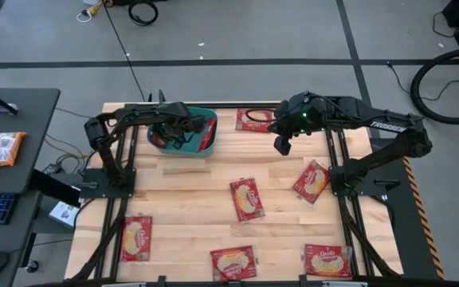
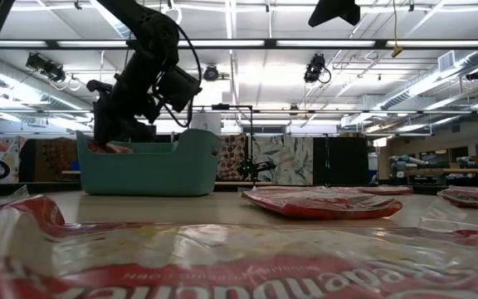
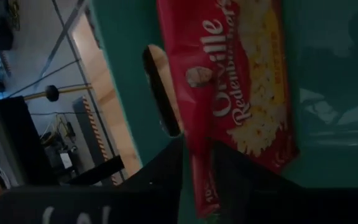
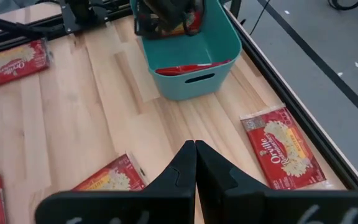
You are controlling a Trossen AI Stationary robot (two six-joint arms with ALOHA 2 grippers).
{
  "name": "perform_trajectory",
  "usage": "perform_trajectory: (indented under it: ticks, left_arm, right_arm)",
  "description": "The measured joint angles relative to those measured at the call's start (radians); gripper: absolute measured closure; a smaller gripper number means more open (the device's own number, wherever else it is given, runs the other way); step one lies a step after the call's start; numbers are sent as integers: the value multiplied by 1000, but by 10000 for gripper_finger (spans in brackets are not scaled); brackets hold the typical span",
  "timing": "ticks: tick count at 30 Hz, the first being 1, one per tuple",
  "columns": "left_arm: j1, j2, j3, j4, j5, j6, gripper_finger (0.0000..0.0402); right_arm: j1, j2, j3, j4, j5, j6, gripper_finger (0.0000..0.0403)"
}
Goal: Sort popcorn bags into baskets
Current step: Put the popcorn bag into the green bin
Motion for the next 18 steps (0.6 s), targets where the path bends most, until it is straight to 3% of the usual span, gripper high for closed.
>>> perform_trajectory:
  ticks: [7,10,14,18]
  left_arm:
    - [-8,-108,0,-23,-16,29,298]
    - [-35,-186,0,-13,10,106,298]
    - [-120,-292,1,87,87,240,298]
    - [-263,-389,1,224,100,281,299]
  right_arm:
    - [-20,0,0,0,-30,-10,395]
    - [-20,2,0,-1,-134,-49,395]
    - [-19,17,0,1,-273,-106,395]
    - [5,50,0,-31,-293,-194,394]
